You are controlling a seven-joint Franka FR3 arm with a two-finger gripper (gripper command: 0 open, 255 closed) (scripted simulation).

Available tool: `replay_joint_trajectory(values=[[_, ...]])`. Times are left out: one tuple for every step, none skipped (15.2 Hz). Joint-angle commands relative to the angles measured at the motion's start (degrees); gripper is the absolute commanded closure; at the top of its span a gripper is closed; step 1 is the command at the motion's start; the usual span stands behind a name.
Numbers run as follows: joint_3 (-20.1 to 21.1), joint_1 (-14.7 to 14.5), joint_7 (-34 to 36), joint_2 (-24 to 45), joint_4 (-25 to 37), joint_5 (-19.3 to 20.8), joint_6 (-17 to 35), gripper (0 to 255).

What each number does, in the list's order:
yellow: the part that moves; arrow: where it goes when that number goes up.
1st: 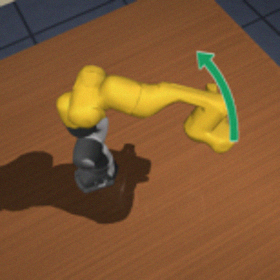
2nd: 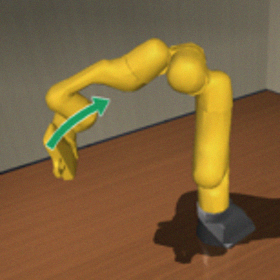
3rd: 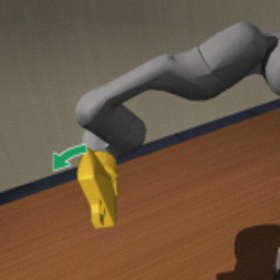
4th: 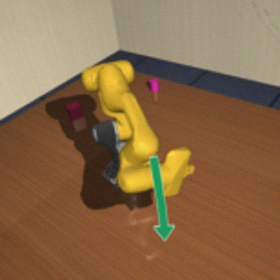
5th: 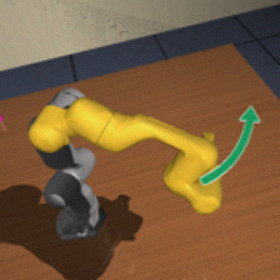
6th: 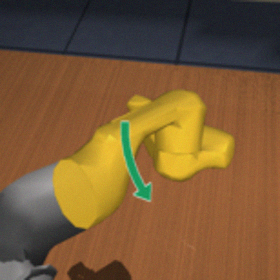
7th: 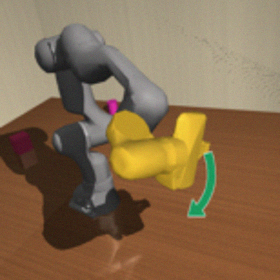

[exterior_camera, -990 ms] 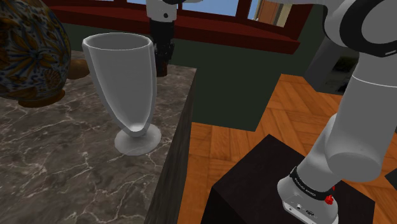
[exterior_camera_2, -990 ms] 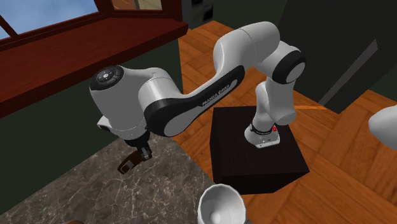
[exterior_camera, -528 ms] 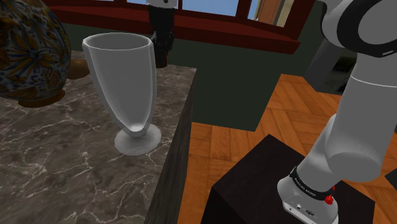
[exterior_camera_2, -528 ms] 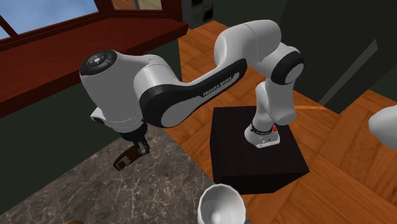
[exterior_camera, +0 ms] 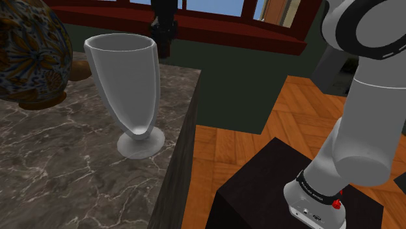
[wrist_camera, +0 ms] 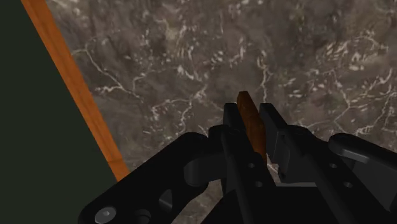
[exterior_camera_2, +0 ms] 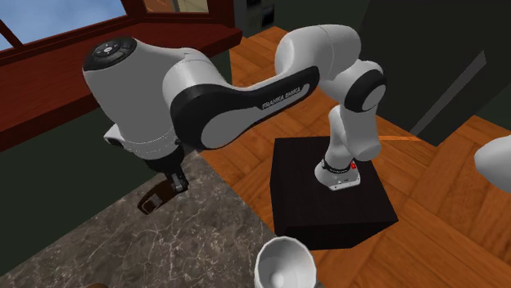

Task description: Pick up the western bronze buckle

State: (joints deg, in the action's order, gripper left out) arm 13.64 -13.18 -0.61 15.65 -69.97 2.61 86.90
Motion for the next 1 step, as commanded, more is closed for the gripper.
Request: replay_joint_trajectory(values=[[0.0,0.0,0.0,0.0,0.6,0.0,-0.5,255]])
